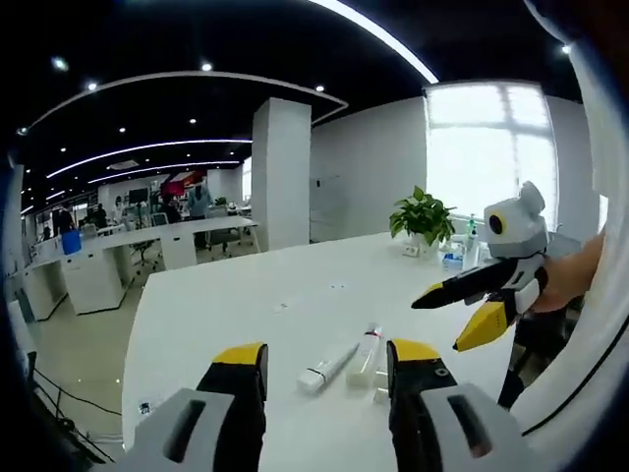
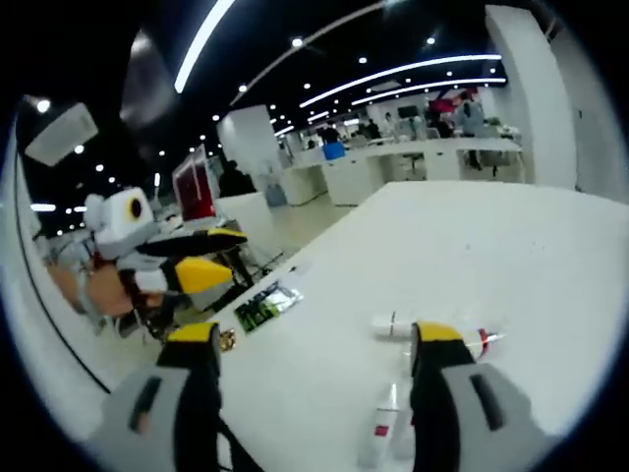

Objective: Arrange the skincare products in the storage area until every visible bottle or jar stands upright without overlapping.

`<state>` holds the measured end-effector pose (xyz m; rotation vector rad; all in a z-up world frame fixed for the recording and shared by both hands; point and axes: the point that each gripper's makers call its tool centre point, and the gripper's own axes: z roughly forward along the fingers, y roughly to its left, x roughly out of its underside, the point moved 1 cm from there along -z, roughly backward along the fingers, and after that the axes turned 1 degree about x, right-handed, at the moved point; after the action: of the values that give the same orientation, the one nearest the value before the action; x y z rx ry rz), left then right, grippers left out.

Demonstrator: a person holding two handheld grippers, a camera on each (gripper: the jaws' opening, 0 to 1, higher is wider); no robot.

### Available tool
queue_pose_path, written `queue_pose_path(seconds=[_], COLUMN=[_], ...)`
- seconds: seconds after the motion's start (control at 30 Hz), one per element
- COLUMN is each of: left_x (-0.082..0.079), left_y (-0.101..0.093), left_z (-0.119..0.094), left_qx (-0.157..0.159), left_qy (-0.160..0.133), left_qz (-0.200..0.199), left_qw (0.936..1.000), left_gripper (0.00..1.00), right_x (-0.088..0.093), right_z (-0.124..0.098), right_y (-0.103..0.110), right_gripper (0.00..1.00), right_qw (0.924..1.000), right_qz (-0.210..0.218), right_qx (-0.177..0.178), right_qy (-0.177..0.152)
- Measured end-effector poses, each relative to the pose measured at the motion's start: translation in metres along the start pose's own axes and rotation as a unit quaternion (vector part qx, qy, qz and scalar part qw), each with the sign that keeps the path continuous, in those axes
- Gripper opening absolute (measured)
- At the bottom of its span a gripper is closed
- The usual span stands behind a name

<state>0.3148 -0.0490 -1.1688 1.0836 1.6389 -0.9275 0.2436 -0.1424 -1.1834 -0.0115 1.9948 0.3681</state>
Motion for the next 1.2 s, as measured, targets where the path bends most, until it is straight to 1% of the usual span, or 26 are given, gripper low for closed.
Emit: queue_pose_path(seconds=[0.03,0.1,0.13,0.17,0.23,0.3,0.33,0.4,0.43,0.5,0.57,0.6,0.63,0.73,0.83,0.87,0.9,1.1,1.2], left_x=[-0.001,-0.003,-0.003,-0.003,-0.002,0.001,0.003,0.006,0.007,0.011,0.013,0.015,0.016,0.025,0.034,0.035,0.039,0.052,0.061], left_y=[0.0,0.0,0.0,0.0,-0.001,0.0,0.001,0.002,0.003,0.007,0.011,0.014,0.015,0.023,0.026,0.027,0.027,0.017,0.015], left_z=[0.003,0.009,0.012,0.016,0.021,0.031,0.034,0.039,0.043,0.05,0.056,0.06,0.063,0.076,0.091,0.092,0.099,0.119,0.136], left_qx=[0.004,0.016,0.021,0.029,0.039,0.054,0.057,0.063,0.067,0.072,0.077,0.079,0.08,0.083,0.088,0.089,0.093,0.116,0.119], left_qy=[-0.001,-0.002,-0.003,-0.004,-0.004,-0.007,-0.007,-0.009,-0.009,-0.007,-0.009,-0.009,-0.008,-0.001,0.017,0.019,0.028,0.068,0.09], left_qz=[-0.002,-0.005,-0.006,-0.007,-0.012,-0.022,-0.023,-0.025,-0.026,-0.03,-0.033,-0.038,-0.041,-0.048,-0.045,-0.045,-0.046,-0.032,-0.021], left_qw=[1.0,0.9999,0.9998,0.9996,0.9992,0.9983,0.9981,0.9976,0.9974,0.9969,0.9965,0.9961,0.9959,0.9954,0.9949,0.9948,0.9942,0.9904,0.9886], left_gripper=[0.5,0.5,0.5,0.5,0.5,0.5,0.5,0.5,0.5,0.5,0.5,0.5,0.5,0.51,0.51,0.51,0.51,0.51,0.51], right_x=[-0.003,-0.016,-0.02,-0.025,-0.03,-0.032,-0.031,-0.025,-0.018,-0.013,-0.01,-0.004,-0.002,0.004,0.01,0.011,0.015,0.019,0.021], right_z=[0.0,-0.001,-0.002,-0.002,-0.003,-0.006,-0.007,-0.008,-0.009,-0.011,-0.013,-0.015,-0.016,-0.023,-0.028,-0.029,-0.032,-0.038,-0.039], right_y=[-0.001,-0.004,-0.005,-0.009,-0.012,-0.015,-0.016,-0.016,-0.018,-0.015,-0.012,-0.012,-0.012,-0.011,-0.013,-0.013,-0.015,-0.024,-0.03], right_gripper=[0.69,0.6,0.58,0.57,0.59,0.63,0.65,0.69,0.72,0.76,0.76,0.77,0.78,0.78,0.78,0.78,0.78,0.78,0.78], right_qw=[0.9999,0.9997,0.9997,0.9997,0.9995,0.9986,0.9983,0.9978,0.9969,0.9959,0.9959,0.9954,0.995,0.9931,0.9913,0.9911,0.9899,0.9868,0.9858], right_qz=[-0.007,-0.022,-0.019,-0.012,0.004,0.032,0.036,0.045,0.051,0.061,0.059,0.052,0.051,0.058,0.064,0.064,0.066,0.074,0.084], right_qx=[0.003,0.014,0.017,0.022,0.03,0.04,0.044,0.048,0.059,0.065,0.067,0.075,0.079,0.096,0.109,0.11,0.118,0.139,0.142], right_qy=[0.006,-0.001,-0.002,-0.003,-0.006,-0.014,-0.017,-0.008,0.003,0.011,0.015,0.03,0.035,0.036,0.038,0.038,0.041,0.037,0.031])
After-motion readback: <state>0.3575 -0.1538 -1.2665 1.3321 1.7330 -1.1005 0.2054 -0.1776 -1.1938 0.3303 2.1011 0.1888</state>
